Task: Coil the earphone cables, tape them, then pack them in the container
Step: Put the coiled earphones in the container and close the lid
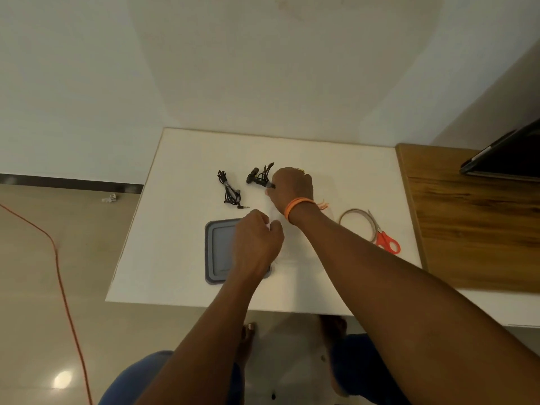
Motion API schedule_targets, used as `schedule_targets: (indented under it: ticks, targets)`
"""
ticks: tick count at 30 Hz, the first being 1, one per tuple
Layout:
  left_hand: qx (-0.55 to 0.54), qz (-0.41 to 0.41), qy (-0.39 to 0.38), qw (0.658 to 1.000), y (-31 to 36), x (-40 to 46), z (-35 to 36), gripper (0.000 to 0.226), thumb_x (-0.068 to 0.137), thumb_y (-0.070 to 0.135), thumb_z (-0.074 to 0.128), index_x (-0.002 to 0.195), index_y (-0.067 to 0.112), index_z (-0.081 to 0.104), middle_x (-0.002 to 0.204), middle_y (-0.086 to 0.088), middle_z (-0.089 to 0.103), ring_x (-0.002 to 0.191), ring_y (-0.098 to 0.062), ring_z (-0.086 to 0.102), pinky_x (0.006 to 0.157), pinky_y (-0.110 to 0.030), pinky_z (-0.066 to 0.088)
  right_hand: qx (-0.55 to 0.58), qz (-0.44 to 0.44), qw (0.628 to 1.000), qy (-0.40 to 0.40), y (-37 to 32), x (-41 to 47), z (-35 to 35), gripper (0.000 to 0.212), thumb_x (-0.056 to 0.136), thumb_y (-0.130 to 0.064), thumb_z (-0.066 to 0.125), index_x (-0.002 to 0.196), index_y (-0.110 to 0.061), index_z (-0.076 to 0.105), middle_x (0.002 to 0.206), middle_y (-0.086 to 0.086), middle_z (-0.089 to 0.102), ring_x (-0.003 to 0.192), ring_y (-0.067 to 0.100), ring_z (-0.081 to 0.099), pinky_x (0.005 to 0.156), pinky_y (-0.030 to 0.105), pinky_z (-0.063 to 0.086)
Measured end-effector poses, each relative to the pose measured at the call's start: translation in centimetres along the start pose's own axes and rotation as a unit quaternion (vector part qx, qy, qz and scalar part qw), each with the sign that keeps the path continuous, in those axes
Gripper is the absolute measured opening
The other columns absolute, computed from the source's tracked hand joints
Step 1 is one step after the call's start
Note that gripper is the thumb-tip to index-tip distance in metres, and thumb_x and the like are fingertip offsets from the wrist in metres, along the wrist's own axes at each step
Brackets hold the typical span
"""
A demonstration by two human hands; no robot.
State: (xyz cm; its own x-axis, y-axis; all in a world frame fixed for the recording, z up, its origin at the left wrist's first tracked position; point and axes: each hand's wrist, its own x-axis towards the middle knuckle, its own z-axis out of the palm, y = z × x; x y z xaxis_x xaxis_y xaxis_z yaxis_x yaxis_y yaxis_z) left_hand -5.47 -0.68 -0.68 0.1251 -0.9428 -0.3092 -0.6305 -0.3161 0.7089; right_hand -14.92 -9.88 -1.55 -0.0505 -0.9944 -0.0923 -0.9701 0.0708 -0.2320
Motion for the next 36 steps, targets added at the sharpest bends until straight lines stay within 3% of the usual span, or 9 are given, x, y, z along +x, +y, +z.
schedule_targets:
  ticks: [4,7,16,19,21,24,27,33,36]
  targets:
    - [0.007,-0.003,-0.003,1.0,0.1,-0.1,-0.4,0.022,0.091,0.032,0.064,0.084,0.011,0.062,0.072,0.003,0.061,0.065,-0.011,0.057,0.056,-0.024,0.043,0.122,0.032,0.992,0.03,0.5,0.1,-1.5,0.026,0.087,-0.037,0.065,0.077,-0.013,0.068,0.078,0.005,0.068,0.08,0.026,0.063,0.077,0.036,0.049]
    - [-0.048,-0.019,-0.036,0.998,0.4,-0.5,-1.2,0.023,0.089,0.022,0.066,0.082,0.001,0.067,0.07,-0.012,0.07,0.06,-0.027,0.068,0.061,-0.038,0.06,0.218,0.043,0.972,0.079,1.6,-1.5,-4.2,0.026,0.08,-0.036,0.071,0.069,-0.013,0.071,0.065,0.002,0.066,0.066,0.021,0.061,0.069,0.039,0.053]
    - [-0.106,-0.049,-0.053,0.992,0.8,-1.0,-2.2,0.024,0.089,0.013,0.067,0.086,-0.011,0.065,0.077,-0.029,0.069,0.054,-0.031,0.069,0.061,-0.049,0.06,0.316,0.114,0.939,0.075,4.6,-13.4,-4.8,0.025,0.076,-0.033,0.078,0.061,-0.013,0.071,0.054,-0.002,0.065,0.055,0.014,0.063,0.057,0.031,0.053]
    - [-0.115,-0.056,-0.062,0.99,0.7,-0.9,-2.1,0.021,0.089,0.015,0.067,0.085,-0.005,0.064,0.076,-0.026,0.069,0.056,-0.03,0.07,0.061,-0.049,0.061,0.272,0.122,0.953,0.05,4.3,-14.8,-2.6,0.027,0.078,-0.041,0.074,0.066,-0.017,0.073,0.058,-0.006,0.066,0.06,0.014,0.063,0.066,0.036,0.054]
    - [-0.129,-0.071,-0.073,0.986,0.6,-0.7,-1.8,0.017,0.09,0.015,0.067,0.089,-0.001,0.063,0.074,-0.019,0.068,0.057,-0.028,0.068,0.058,-0.043,0.062,0.173,0.112,0.978,0.031,3.7,-15.0,-1.7,0.03,0.082,-0.05,0.066,0.074,-0.022,0.073,0.067,-0.006,0.068,0.071,0.016,0.063,0.076,0.035,0.045]
    - [-0.137,-0.076,-0.088,0.984,0.2,-0.4,-1.5,0.015,0.091,0.017,0.066,0.089,0.003,0.062,0.071,-0.015,0.066,0.057,-0.025,0.066,0.057,-0.04,0.062,0.04,0.095,0.994,0.021,2.7,-14.7,-0.9,0.038,0.088,-0.058,0.054,0.079,-0.025,0.071,0.074,-0.005,0.068,0.08,0.02,0.061,0.076,0.036,0.031]
    - [-0.125,-0.067,-0.09,0.986,-0.2,-0.1,-1.5,0.018,0.091,0.021,0.067,0.085,0.004,0.063,0.065,-0.013,0.067,0.055,-0.025,0.067,0.059,-0.041,0.062,-0.031,0.087,0.996,0.002,2.4,-14.4,-0.5,0.038,0.088,-0.058,0.052,0.075,-0.025,0.067,0.075,-0.004,0.066,0.083,0.022,0.06,0.078,0.039,0.026]
    - [-0.115,-0.049,-0.083,0.989,0.0,-0.2,-1.9,0.022,0.089,0.019,0.067,0.077,0.0,0.063,0.072,-0.023,0.069,0.063,-0.035,0.069,0.064,-0.045,0.061,-0.049,0.073,0.99,-0.107,2.6,-13.4,-1.7,0.047,0.083,-0.066,0.053,0.065,-0.023,0.058,0.067,-0.004,0.058,0.083,0.023,0.059,0.084,0.04,0.031]
    - [-0.116,-0.038,-0.079,0.989,0.0,-0.3,-2.0,0.026,0.087,0.019,0.069,0.078,-0.004,0.064,0.074,-0.026,0.069,0.069,-0.039,0.07,0.066,-0.049,0.061,0.042,0.1,0.979,-0.171,3.9,-12.7,-4.1,0.042,0.074,-0.059,0.07,0.058,-0.02,0.062,0.061,-0.005,0.059,0.072,0.02,0.06,0.079,0.034,0.044]
